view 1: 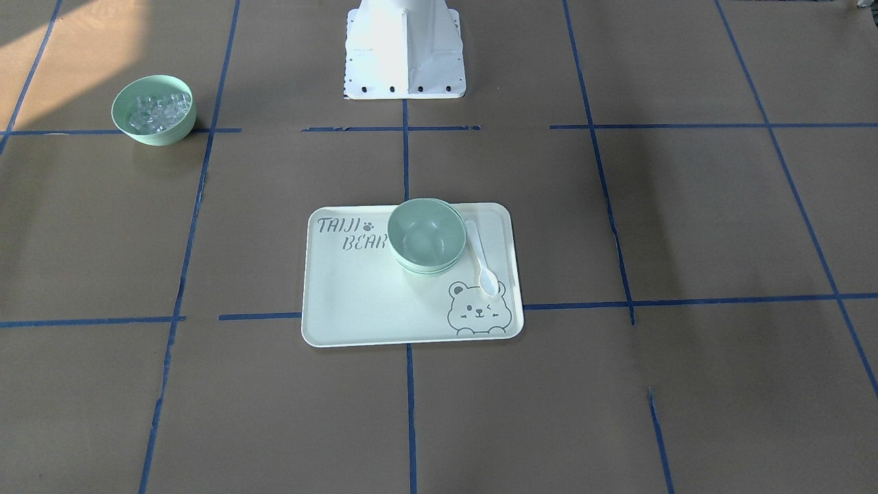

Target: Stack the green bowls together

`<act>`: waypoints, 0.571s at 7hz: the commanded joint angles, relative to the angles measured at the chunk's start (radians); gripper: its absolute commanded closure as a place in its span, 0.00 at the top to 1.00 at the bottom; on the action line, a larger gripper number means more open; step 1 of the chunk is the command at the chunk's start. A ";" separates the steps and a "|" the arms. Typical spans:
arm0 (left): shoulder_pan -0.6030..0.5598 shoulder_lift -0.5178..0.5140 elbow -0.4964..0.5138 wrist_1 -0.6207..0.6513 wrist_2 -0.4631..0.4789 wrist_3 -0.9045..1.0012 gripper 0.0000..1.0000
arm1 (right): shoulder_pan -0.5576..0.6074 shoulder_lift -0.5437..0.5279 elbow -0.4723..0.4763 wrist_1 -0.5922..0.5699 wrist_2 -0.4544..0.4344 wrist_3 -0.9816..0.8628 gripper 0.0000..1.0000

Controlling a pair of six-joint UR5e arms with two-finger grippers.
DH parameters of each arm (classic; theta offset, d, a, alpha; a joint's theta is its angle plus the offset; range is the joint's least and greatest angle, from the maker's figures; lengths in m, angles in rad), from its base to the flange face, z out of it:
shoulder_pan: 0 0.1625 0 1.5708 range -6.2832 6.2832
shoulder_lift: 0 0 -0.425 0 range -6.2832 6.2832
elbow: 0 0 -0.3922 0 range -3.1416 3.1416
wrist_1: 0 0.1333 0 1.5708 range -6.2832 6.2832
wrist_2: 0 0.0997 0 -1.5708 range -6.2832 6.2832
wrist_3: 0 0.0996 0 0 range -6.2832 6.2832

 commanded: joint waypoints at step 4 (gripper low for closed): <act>-0.009 -0.005 -0.011 -0.001 0.002 -0.002 1.00 | 0.062 -0.025 0.056 -0.074 0.004 0.000 1.00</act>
